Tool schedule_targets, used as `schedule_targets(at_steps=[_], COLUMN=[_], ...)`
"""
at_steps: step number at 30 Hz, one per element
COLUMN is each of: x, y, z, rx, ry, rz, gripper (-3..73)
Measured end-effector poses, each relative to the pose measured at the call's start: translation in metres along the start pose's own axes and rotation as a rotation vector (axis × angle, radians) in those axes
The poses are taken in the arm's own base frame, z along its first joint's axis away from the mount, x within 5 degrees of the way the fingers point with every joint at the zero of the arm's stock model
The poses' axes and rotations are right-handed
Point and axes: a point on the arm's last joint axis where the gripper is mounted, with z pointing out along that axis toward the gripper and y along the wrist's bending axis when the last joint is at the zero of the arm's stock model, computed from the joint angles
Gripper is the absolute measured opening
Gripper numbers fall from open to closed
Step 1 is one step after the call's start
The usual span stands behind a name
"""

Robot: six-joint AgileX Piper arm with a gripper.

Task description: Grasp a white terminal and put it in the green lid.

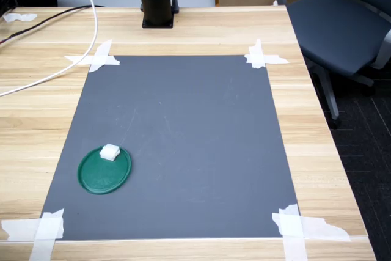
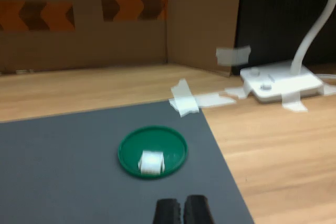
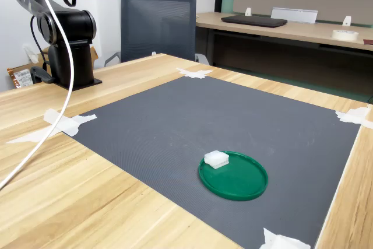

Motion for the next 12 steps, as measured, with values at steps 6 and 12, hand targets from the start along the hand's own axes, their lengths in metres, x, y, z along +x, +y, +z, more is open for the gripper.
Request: schedule_targets(at_steps=[6, 12], x=[0.016, 0.015], y=[0.000, -0.001], z=[-0.009, -0.011], rx=[0.004, 0.004], ry=[-0.048, -0.067], rz=[0.005, 0.007], gripper=[-2.8, -2.8])
